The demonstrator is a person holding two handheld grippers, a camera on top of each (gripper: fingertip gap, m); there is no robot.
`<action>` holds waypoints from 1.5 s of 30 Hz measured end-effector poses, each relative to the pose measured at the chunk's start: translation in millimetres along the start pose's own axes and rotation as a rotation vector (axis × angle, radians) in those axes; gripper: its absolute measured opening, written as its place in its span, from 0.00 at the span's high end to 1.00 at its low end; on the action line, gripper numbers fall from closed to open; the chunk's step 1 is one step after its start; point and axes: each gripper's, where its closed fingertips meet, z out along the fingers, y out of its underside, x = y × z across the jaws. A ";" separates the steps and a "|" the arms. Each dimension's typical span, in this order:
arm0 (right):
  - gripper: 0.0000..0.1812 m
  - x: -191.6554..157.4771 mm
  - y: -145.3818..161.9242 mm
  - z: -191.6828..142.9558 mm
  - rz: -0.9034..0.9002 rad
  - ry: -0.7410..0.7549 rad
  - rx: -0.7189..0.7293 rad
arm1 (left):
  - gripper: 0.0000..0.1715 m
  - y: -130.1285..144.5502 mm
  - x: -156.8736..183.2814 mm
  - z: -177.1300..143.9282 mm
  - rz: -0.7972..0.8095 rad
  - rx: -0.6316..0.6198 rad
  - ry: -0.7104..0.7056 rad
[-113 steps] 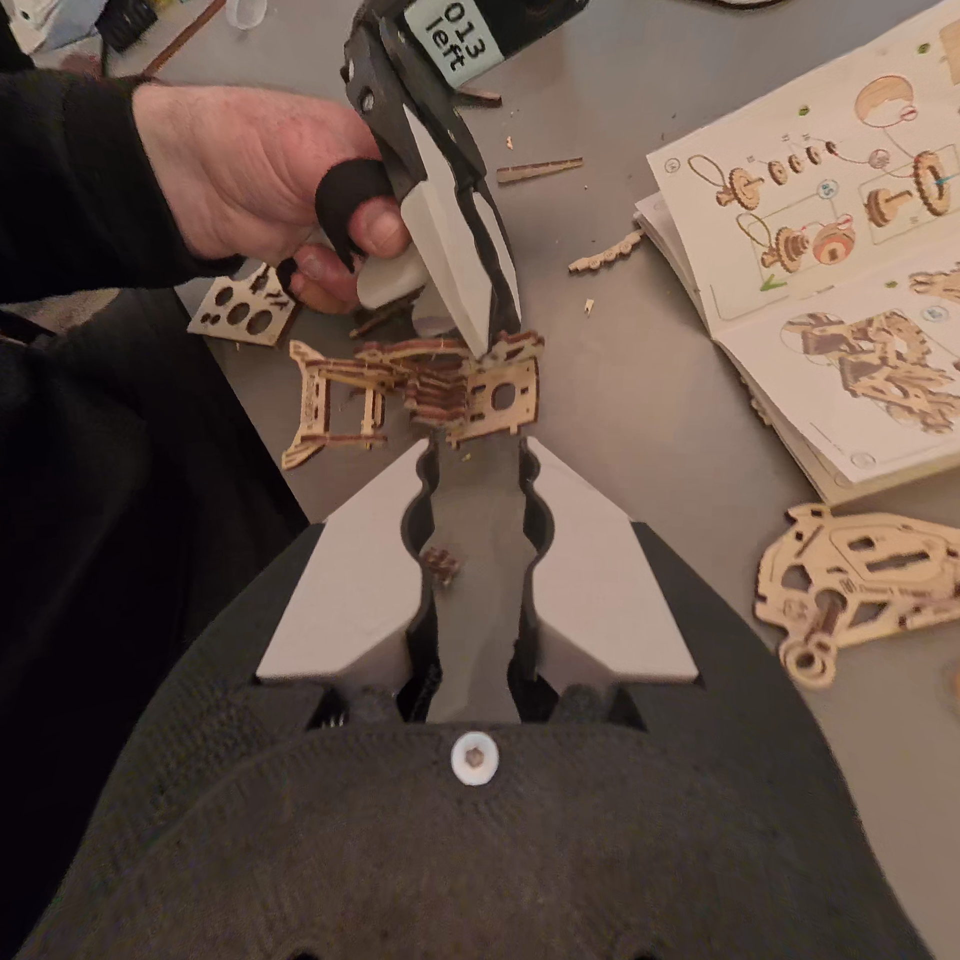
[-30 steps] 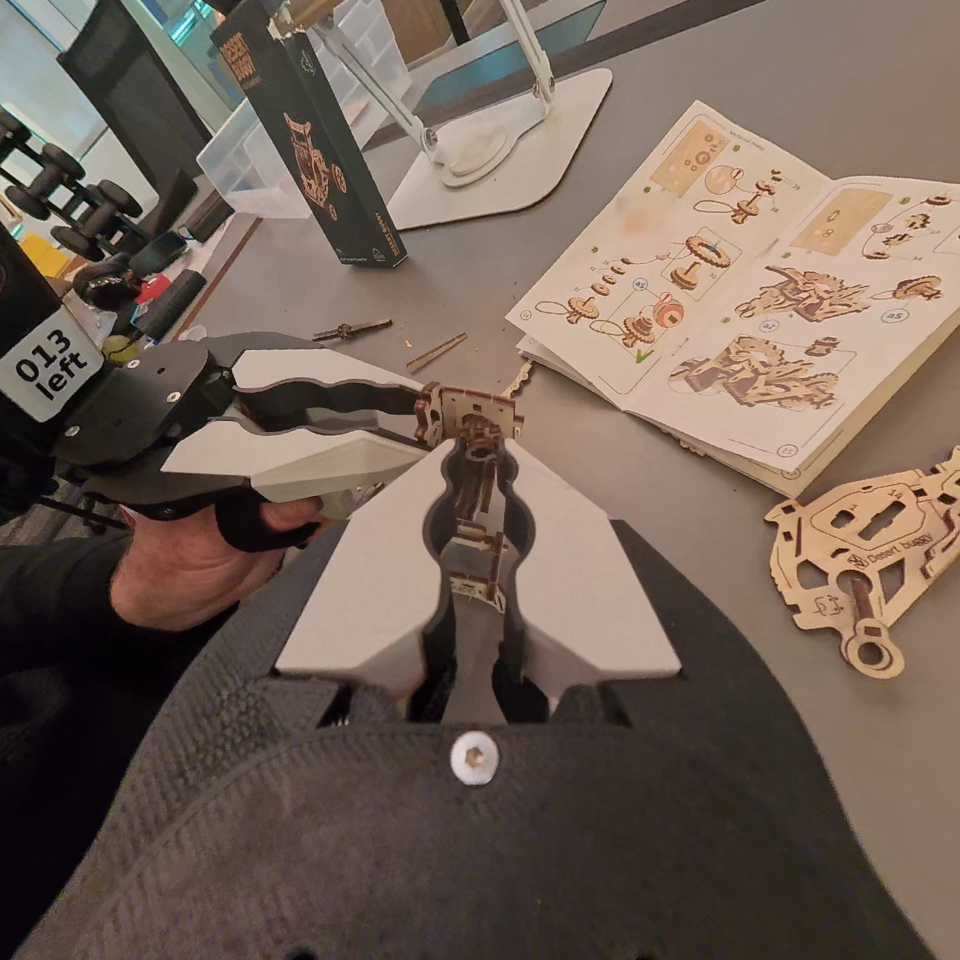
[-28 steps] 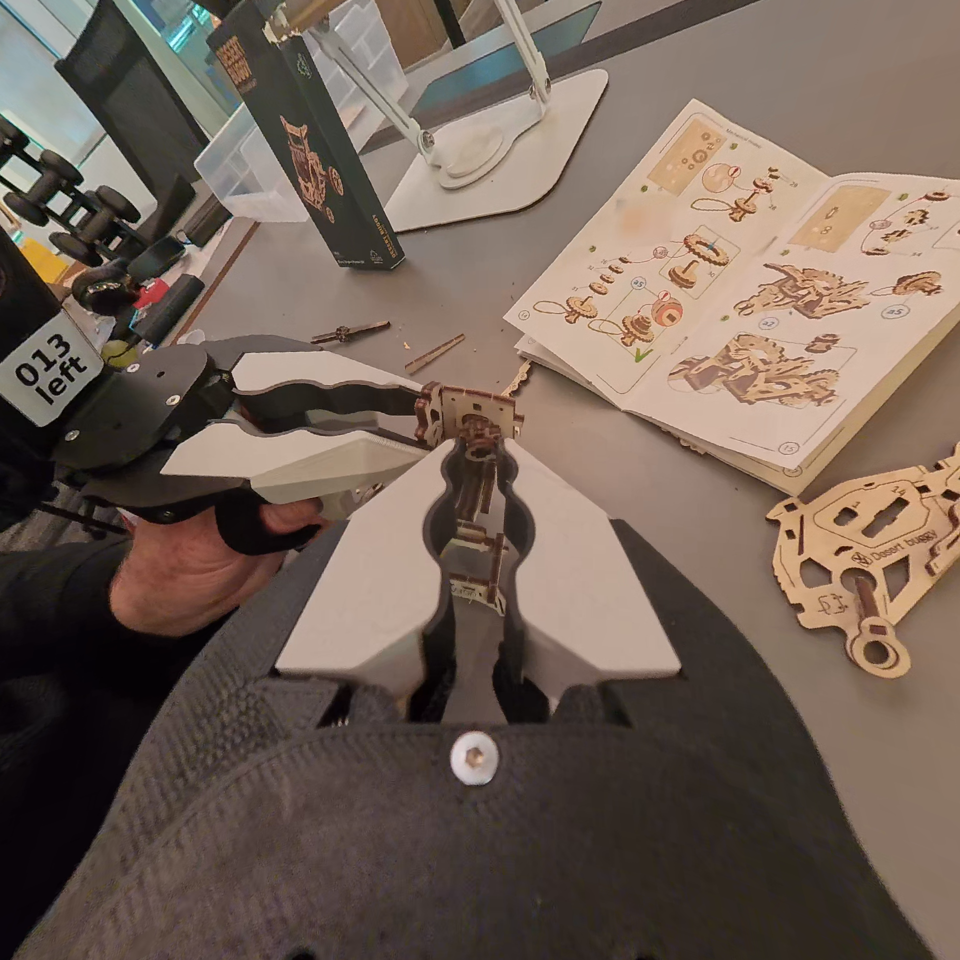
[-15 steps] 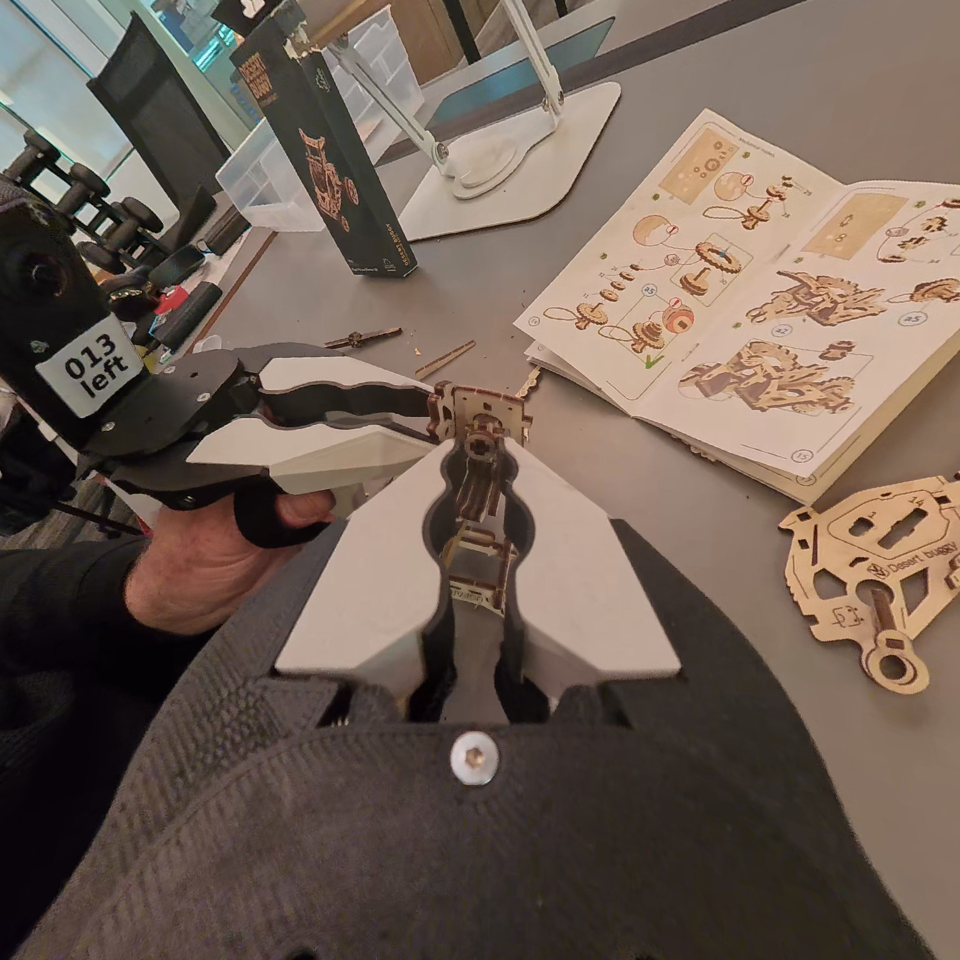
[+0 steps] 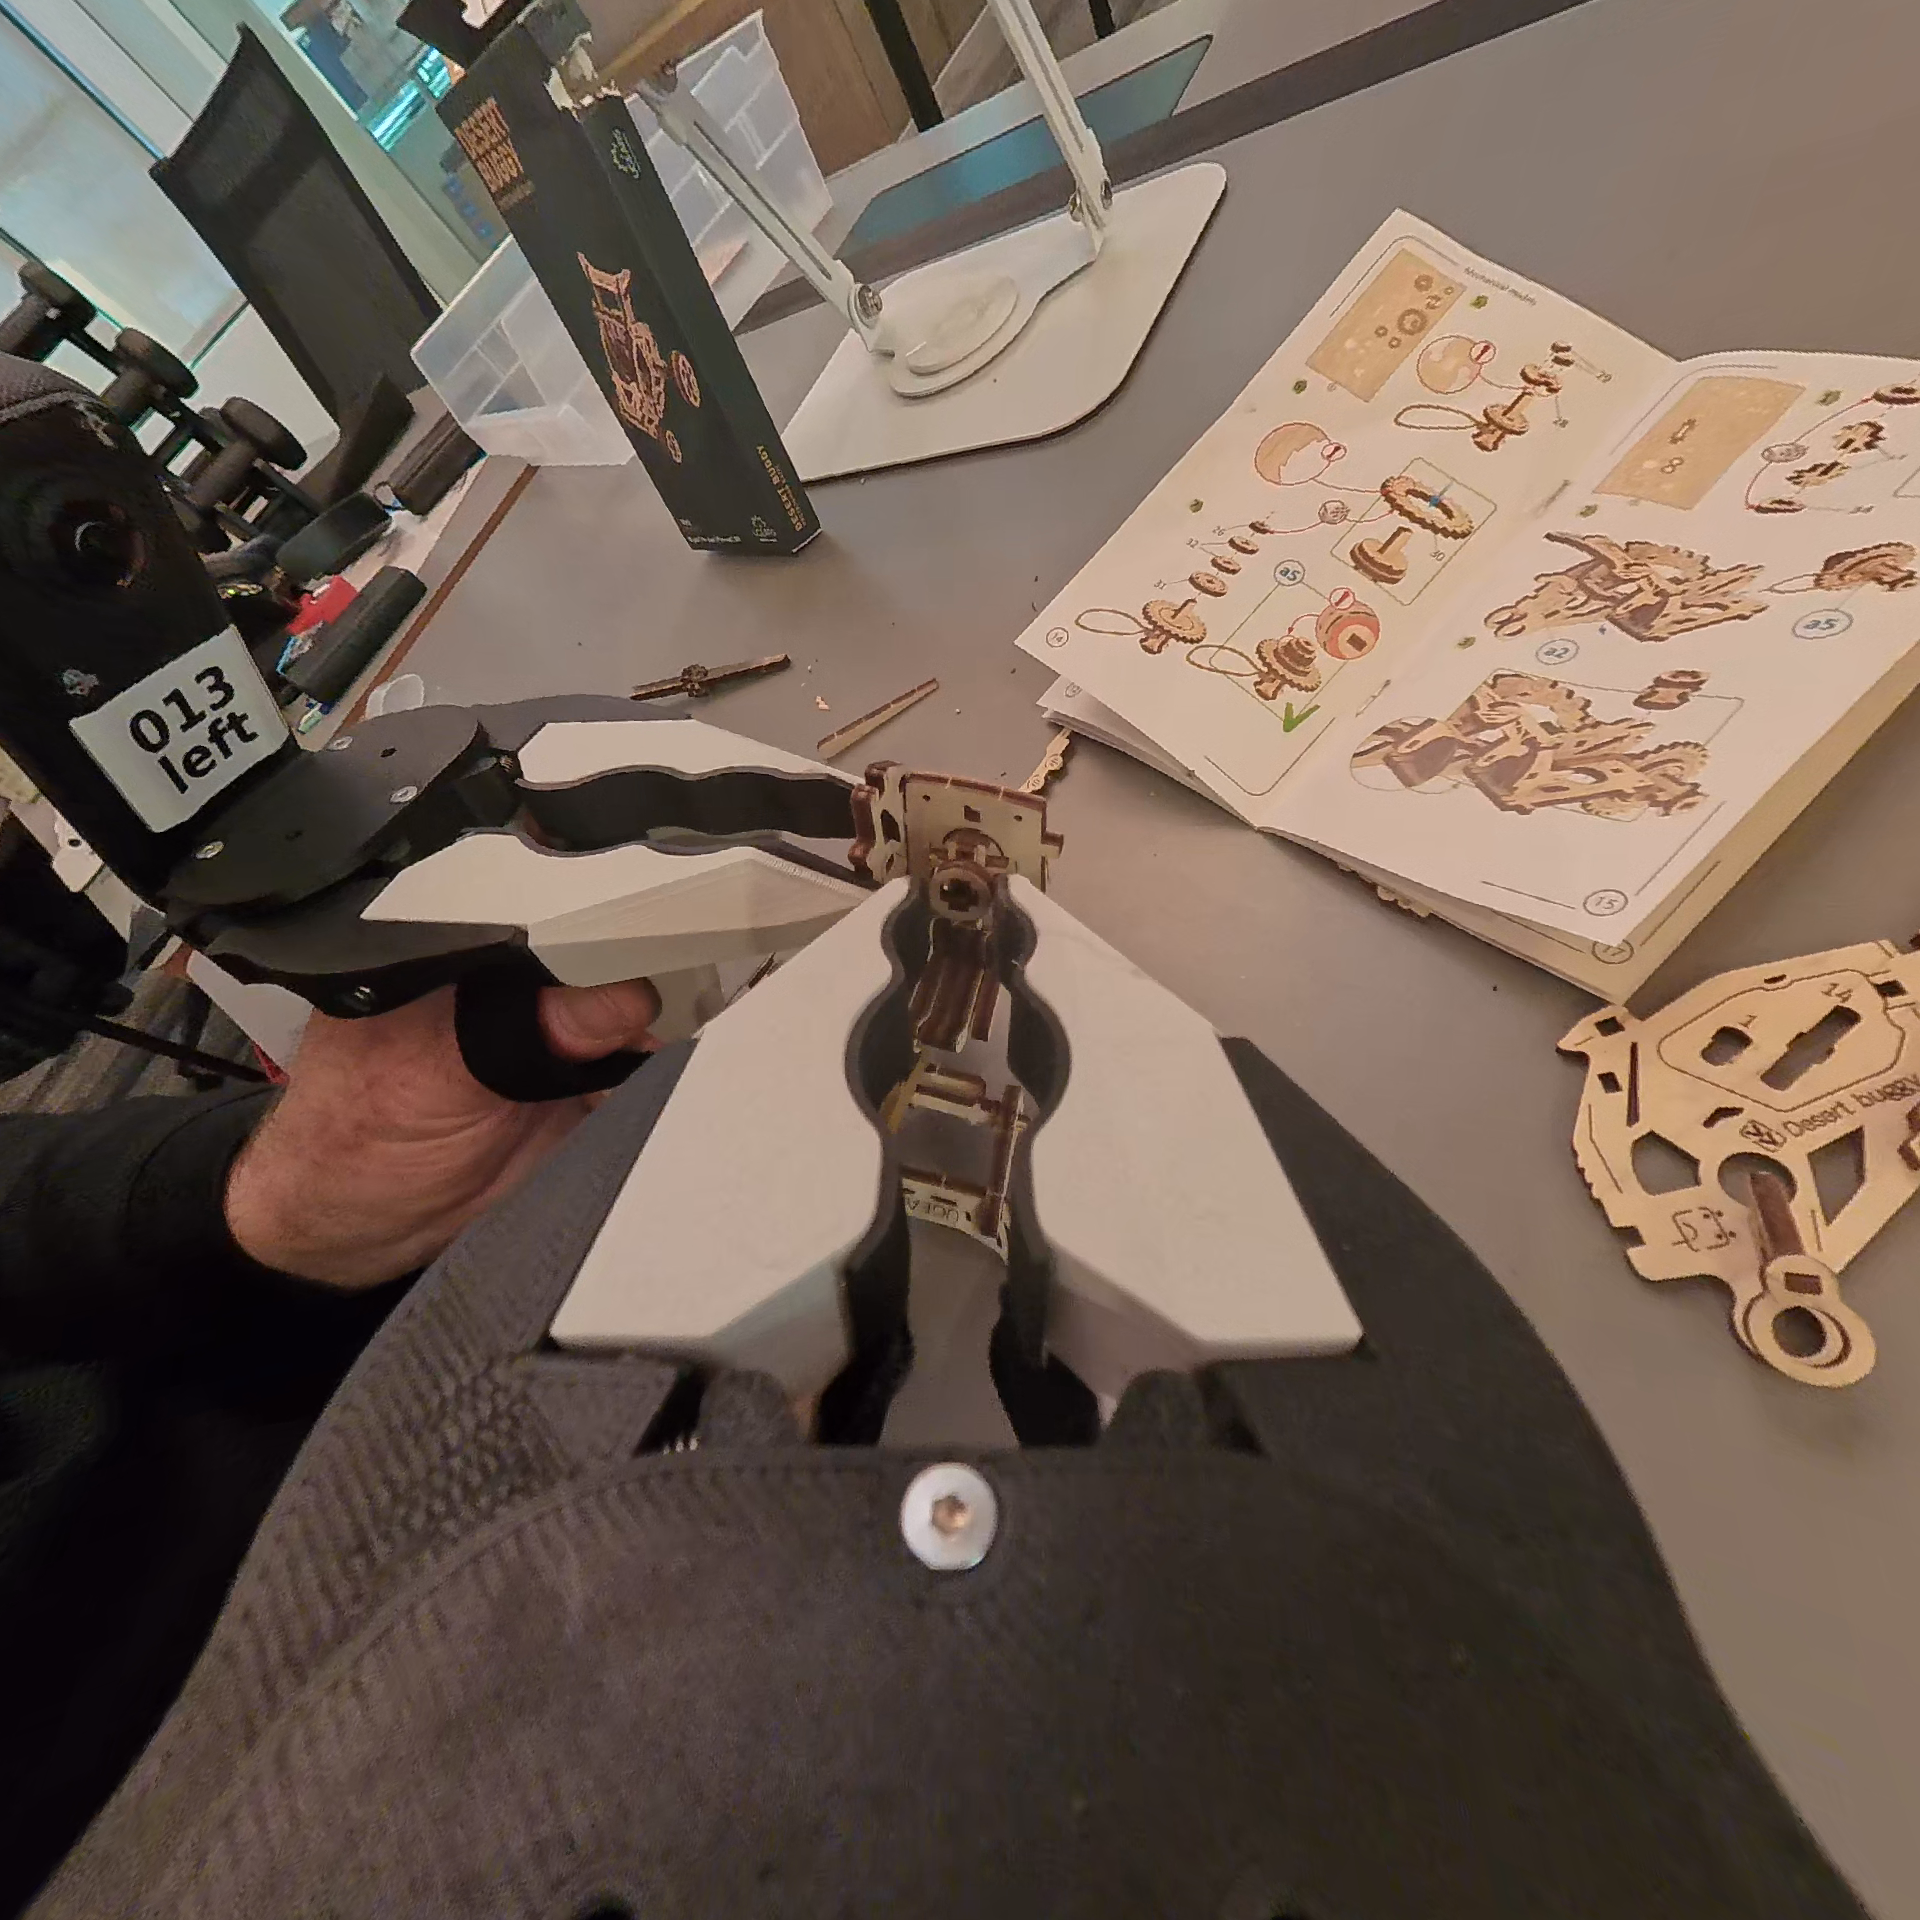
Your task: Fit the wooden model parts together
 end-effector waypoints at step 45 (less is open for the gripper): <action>1.00 2.8 -3.5 2.3 -0.038 0.005 0.036 | 0.88 -1.0 -5.0 0.6 -0.347 0.051 0.121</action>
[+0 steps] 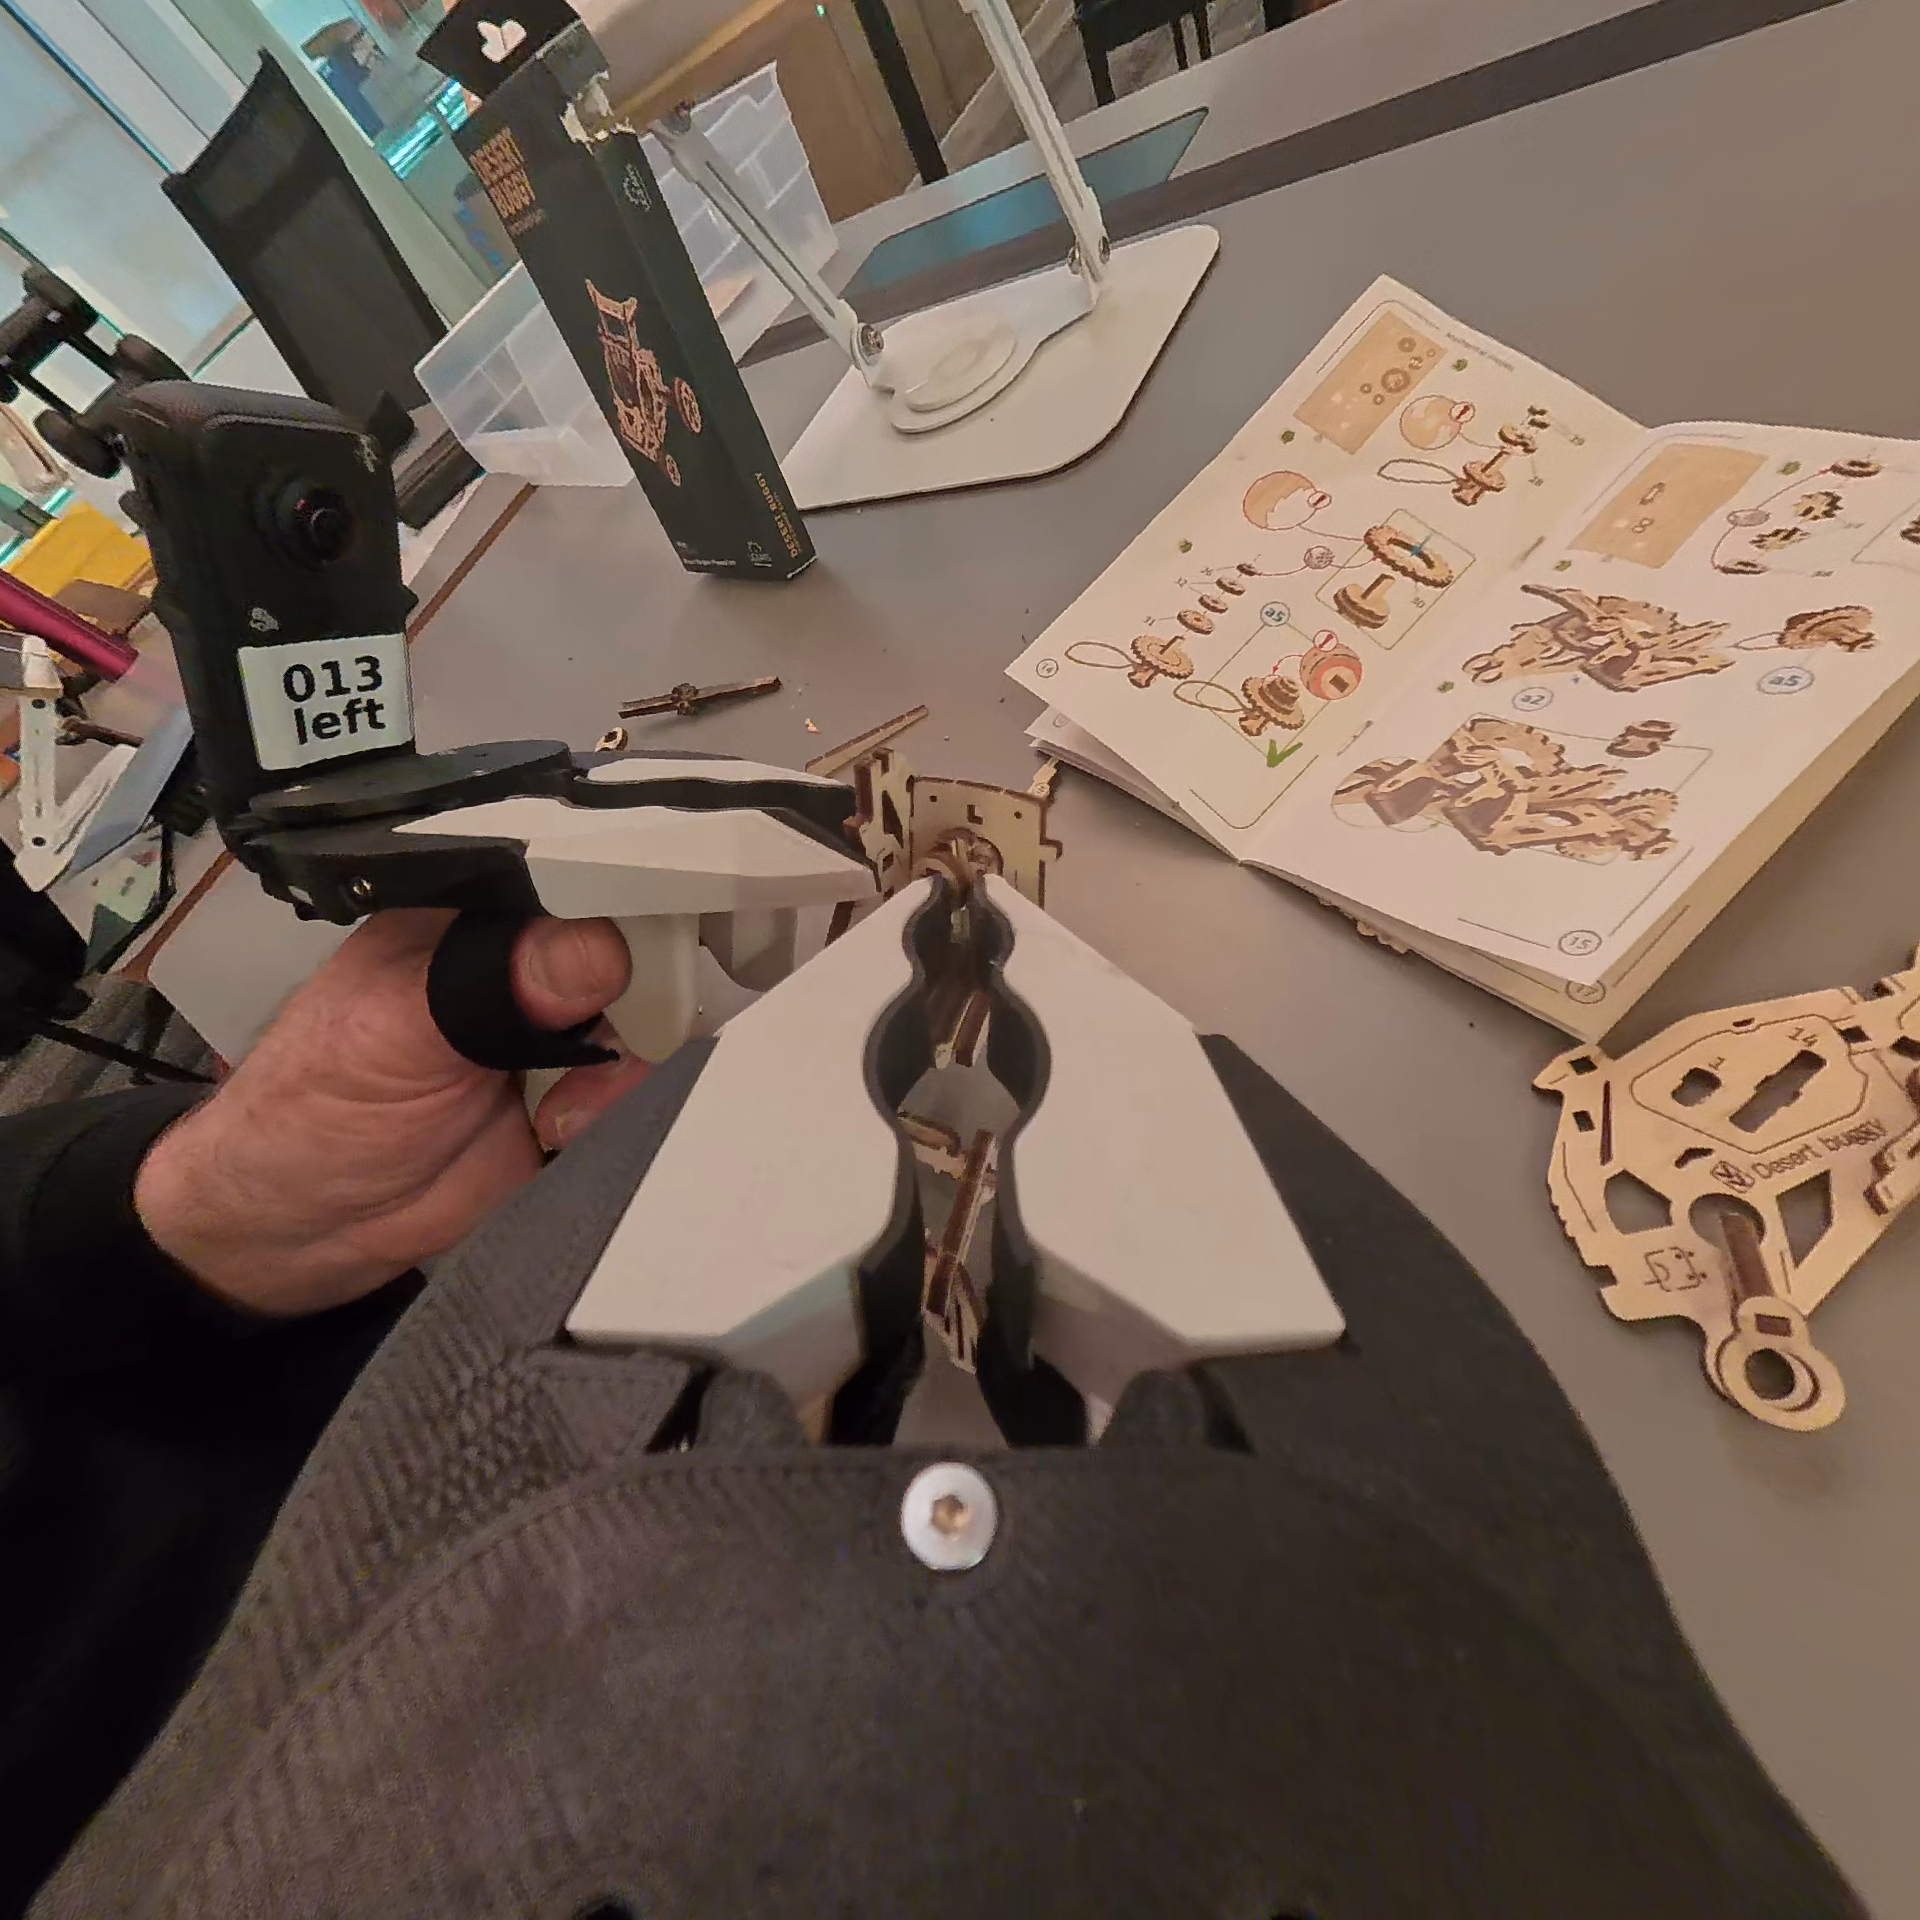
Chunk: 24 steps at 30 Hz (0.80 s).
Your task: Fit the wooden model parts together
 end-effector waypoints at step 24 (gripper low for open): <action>0.93 -1.1 -0.5 -6.3 -0.208 0.015 -0.078 | 0.88 0.2 4.0 1.3 -0.228 -0.009 0.142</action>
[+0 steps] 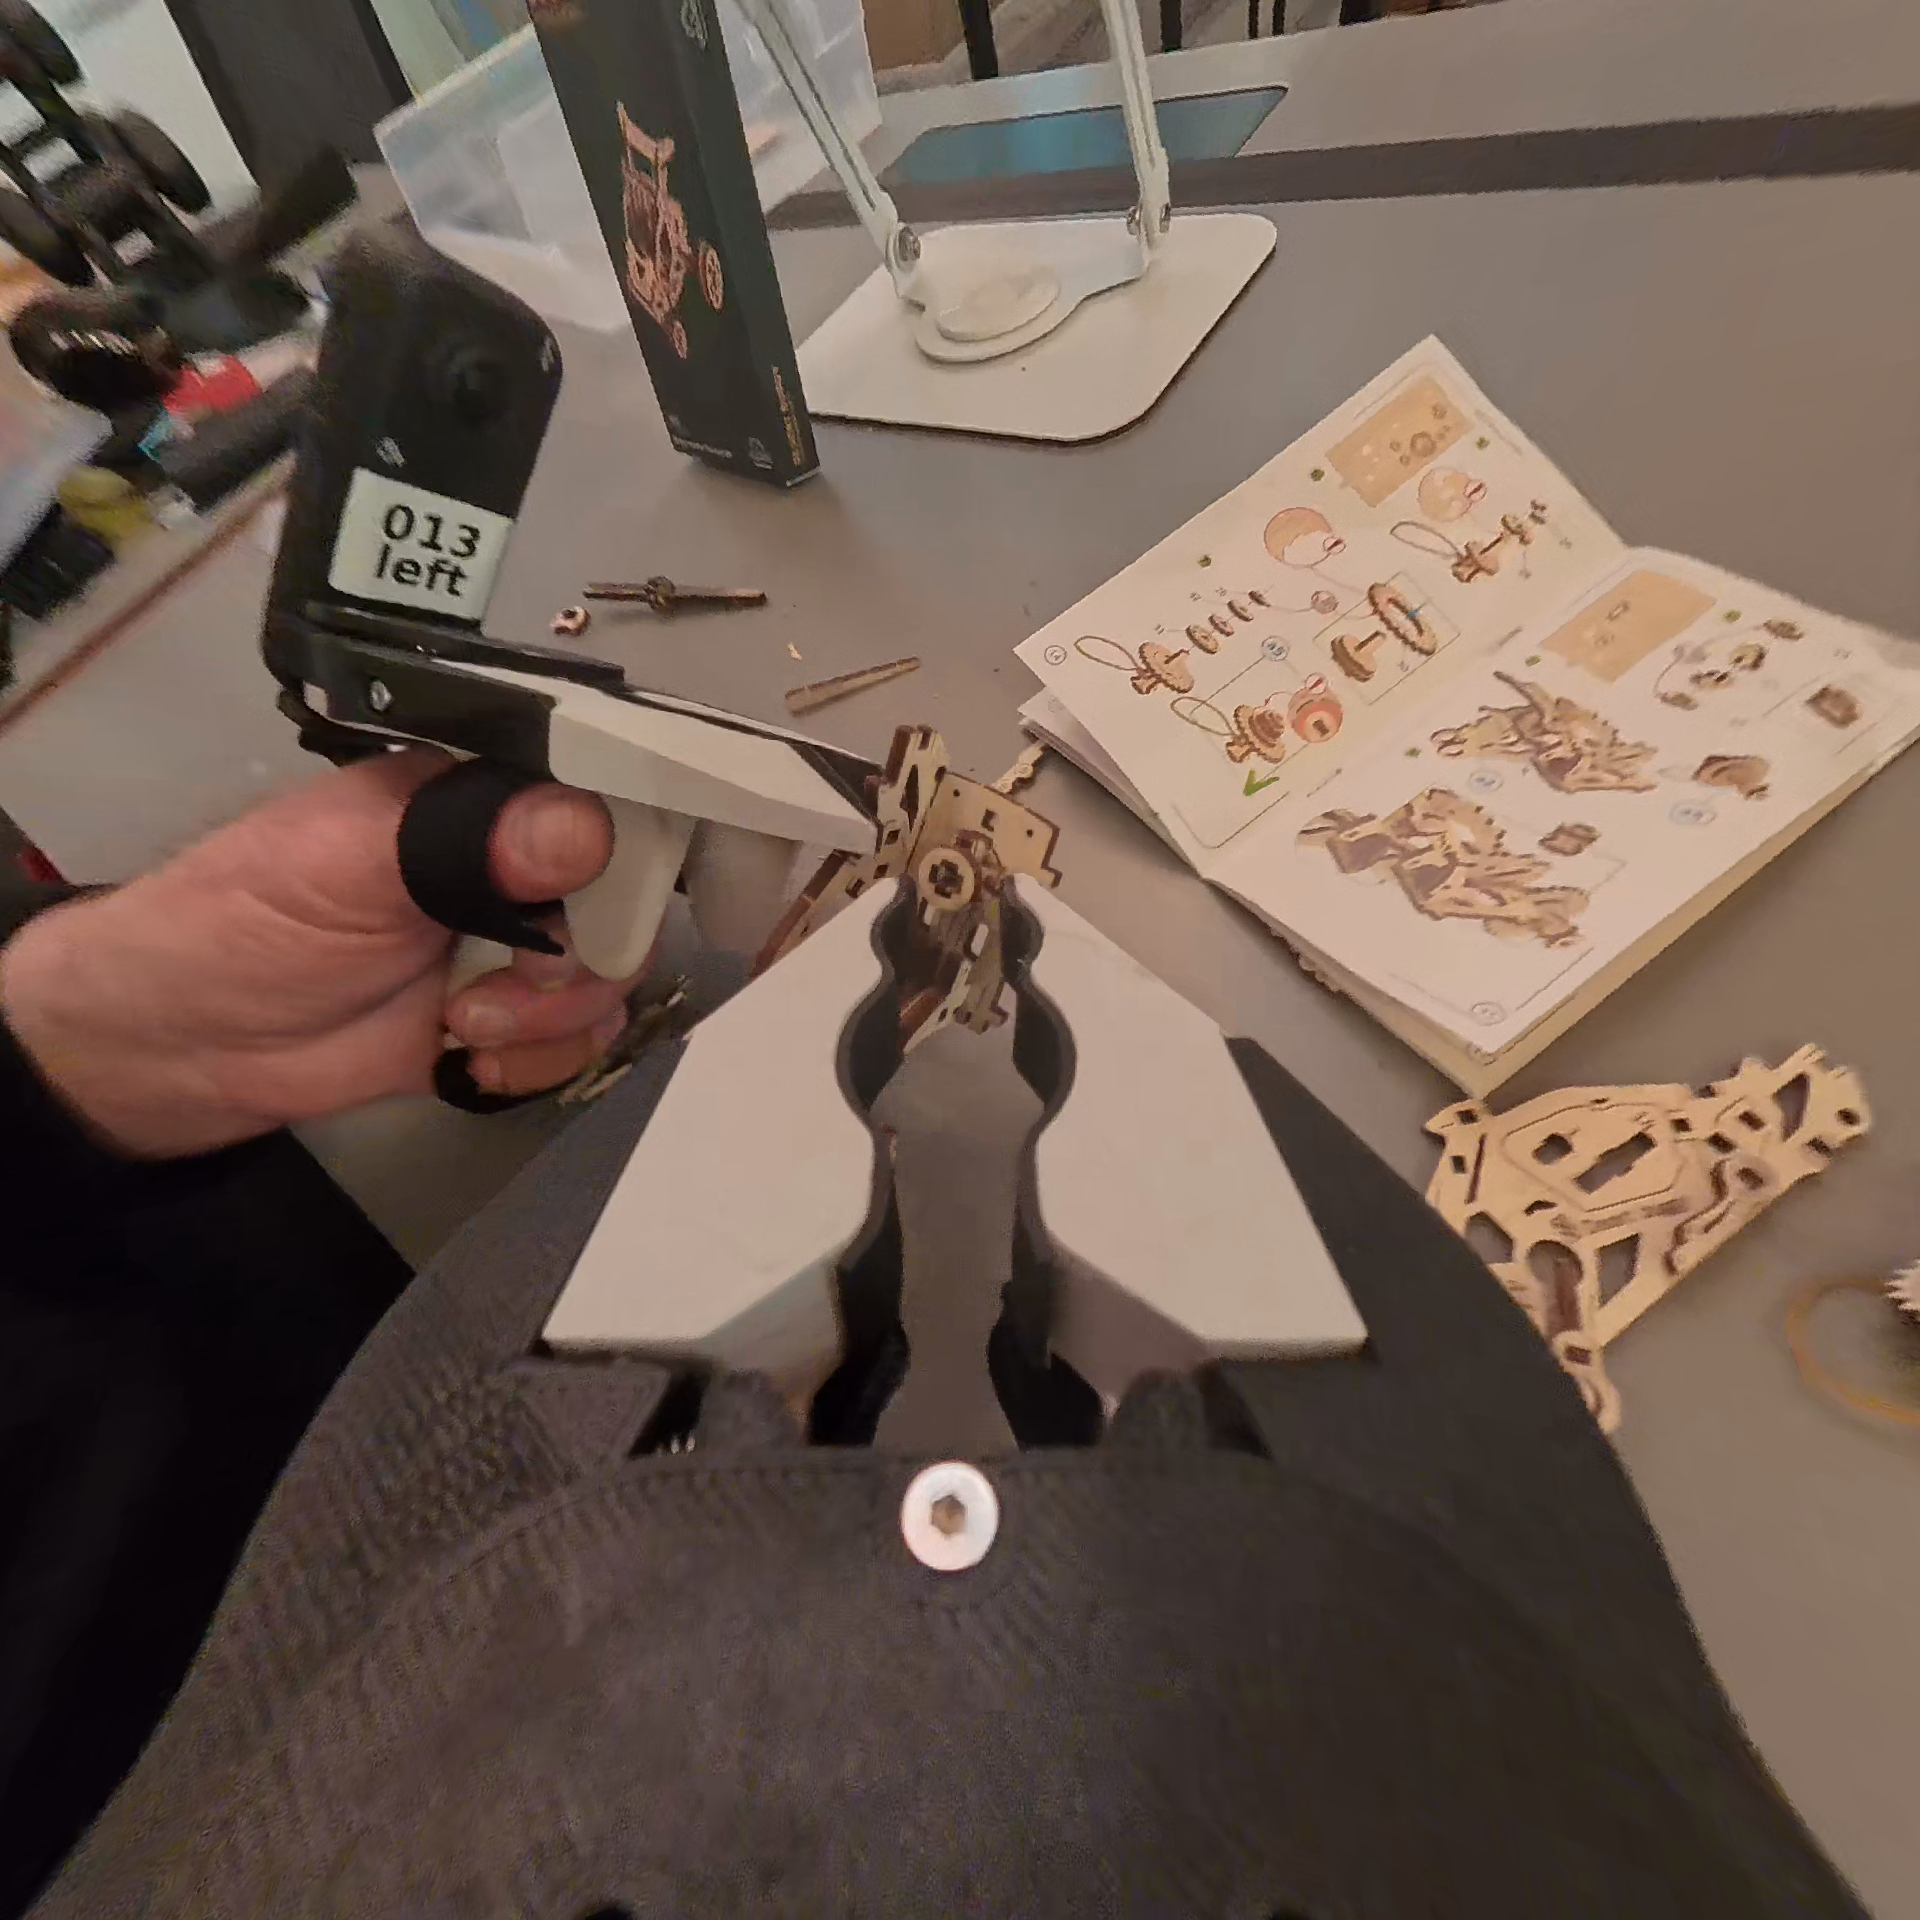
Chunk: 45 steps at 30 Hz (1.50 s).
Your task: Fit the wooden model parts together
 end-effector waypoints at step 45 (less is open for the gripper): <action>0.94 -3.9 -10.5 -14.0 -0.233 0.122 0.021 | 0.89 -4.9 23.7 4.6 0.158 0.017 -0.030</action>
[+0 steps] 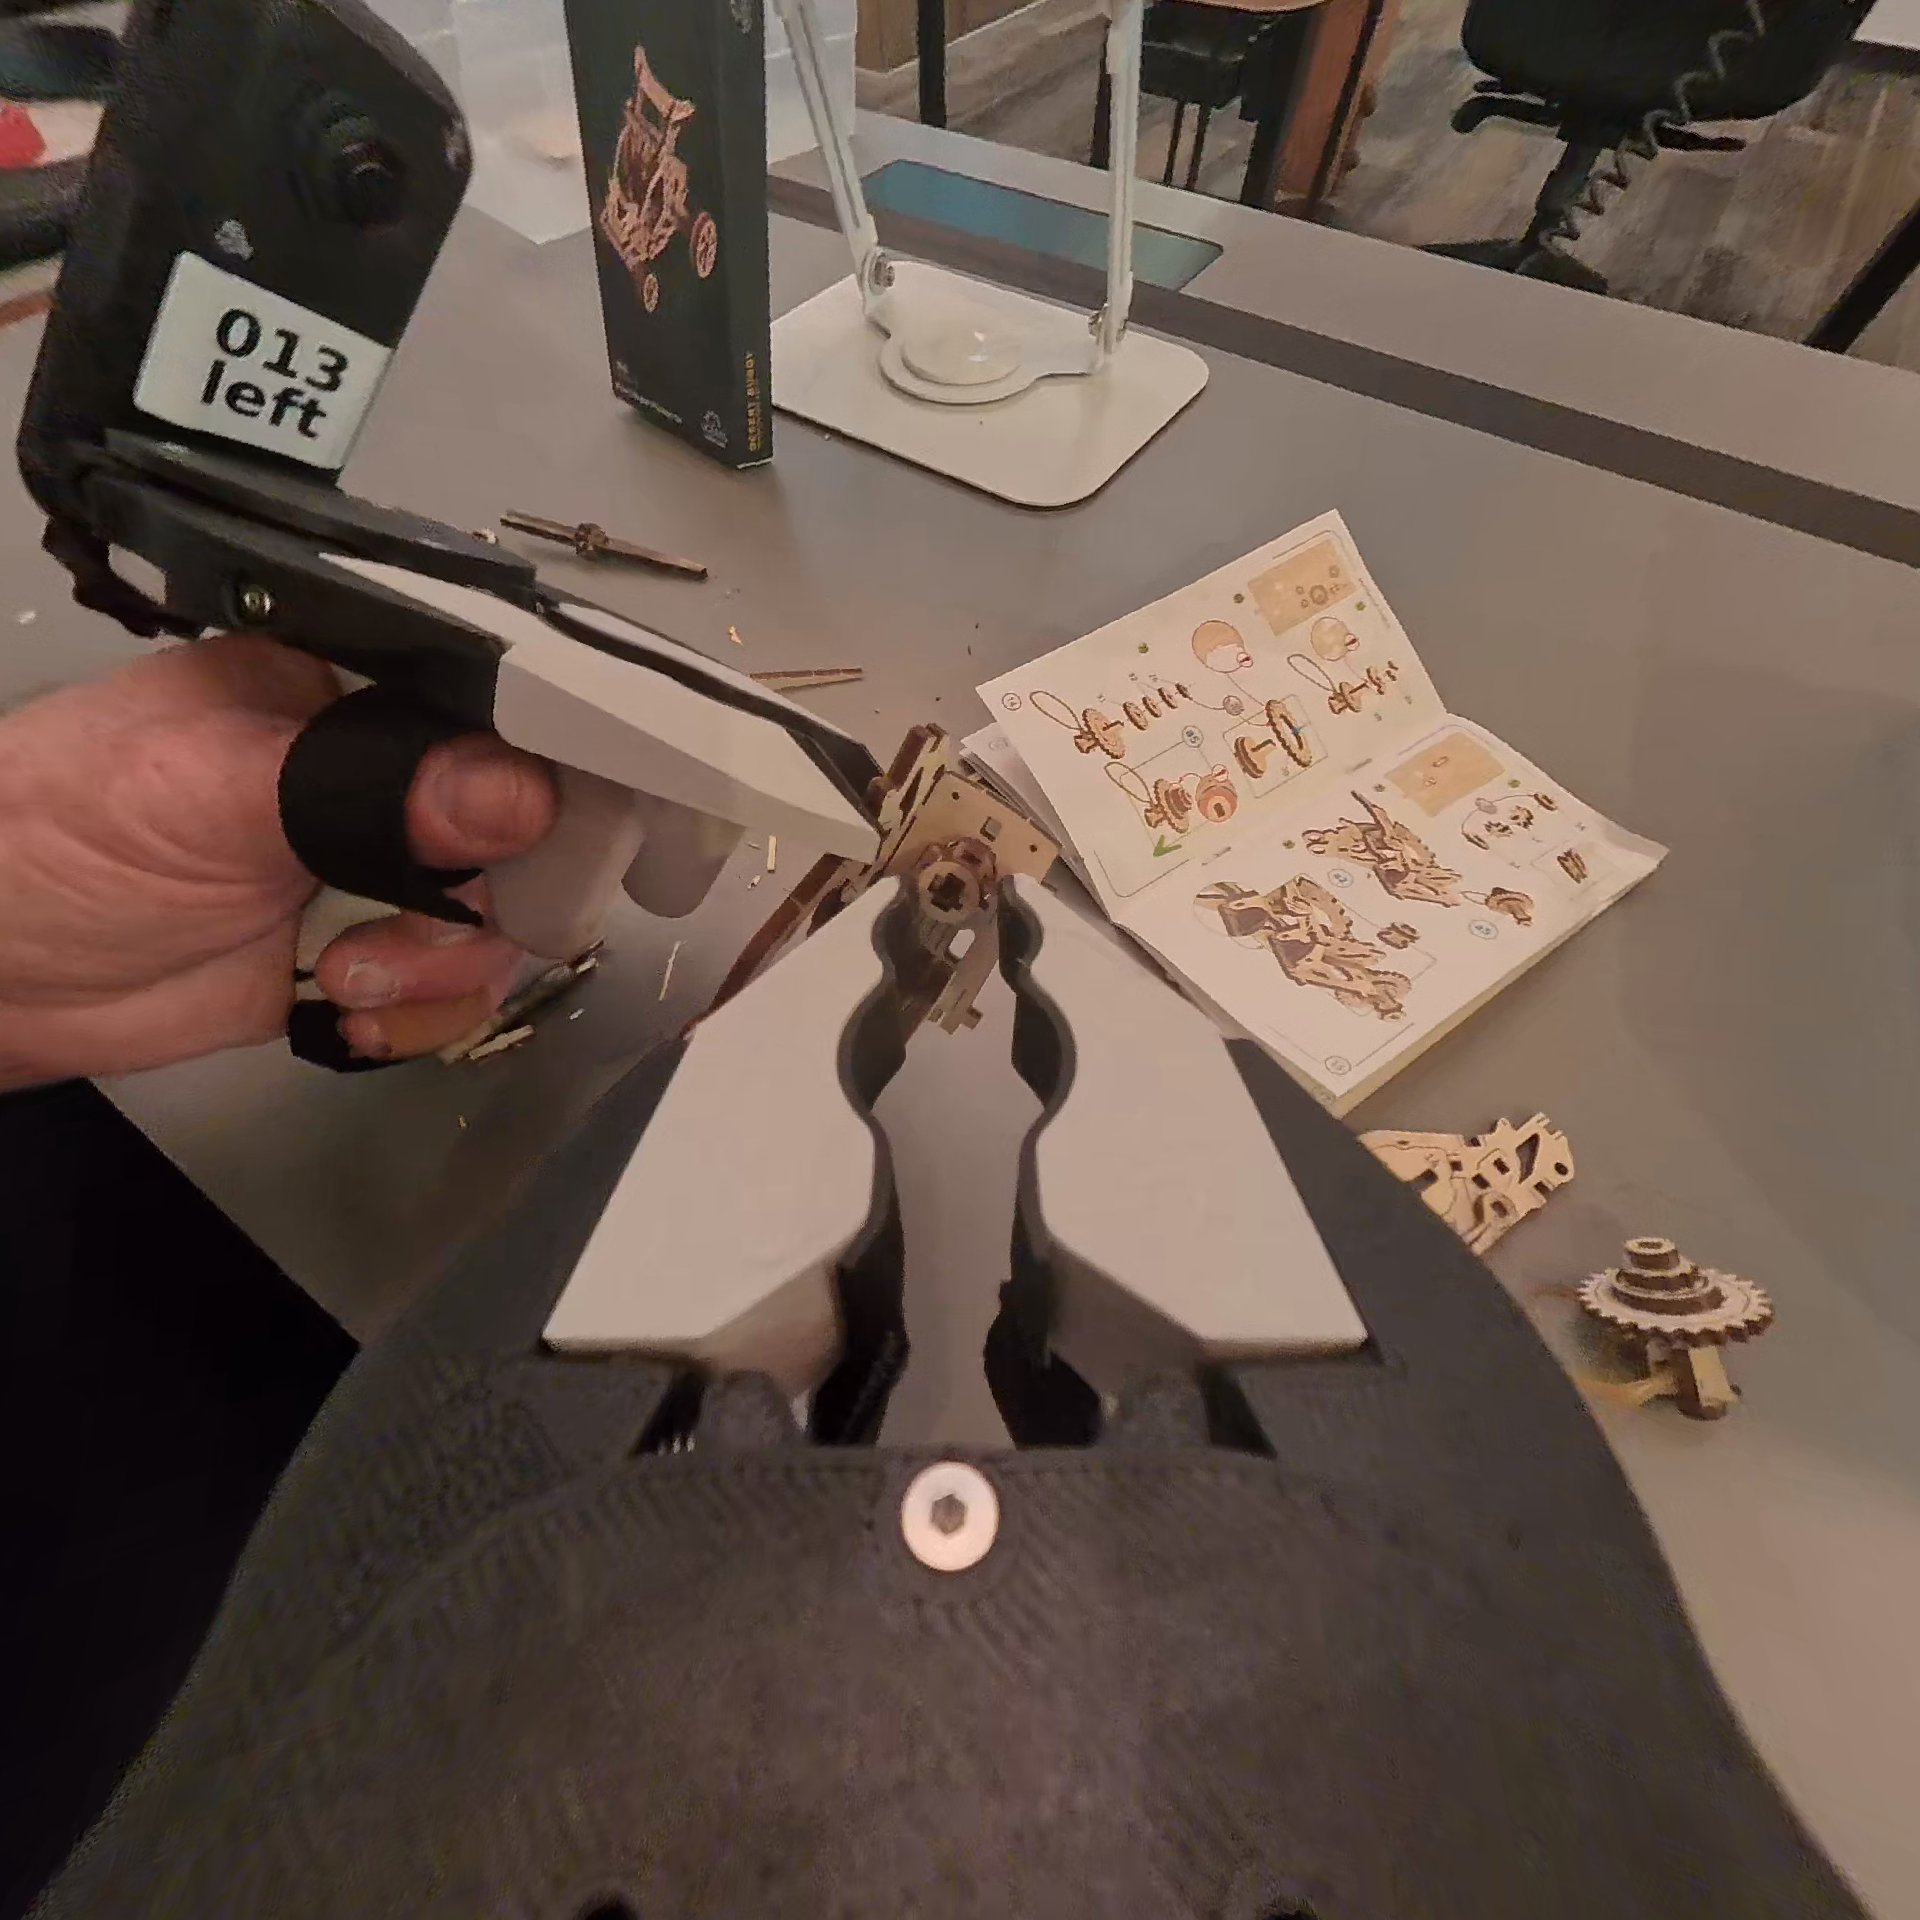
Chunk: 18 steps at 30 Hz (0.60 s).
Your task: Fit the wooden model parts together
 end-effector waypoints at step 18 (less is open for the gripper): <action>0.89 3.2 -4.1 0.1 -0.029 0.046 0.021 | 0.89 -0.9 -0.3 2.5 -0.150 0.049 0.048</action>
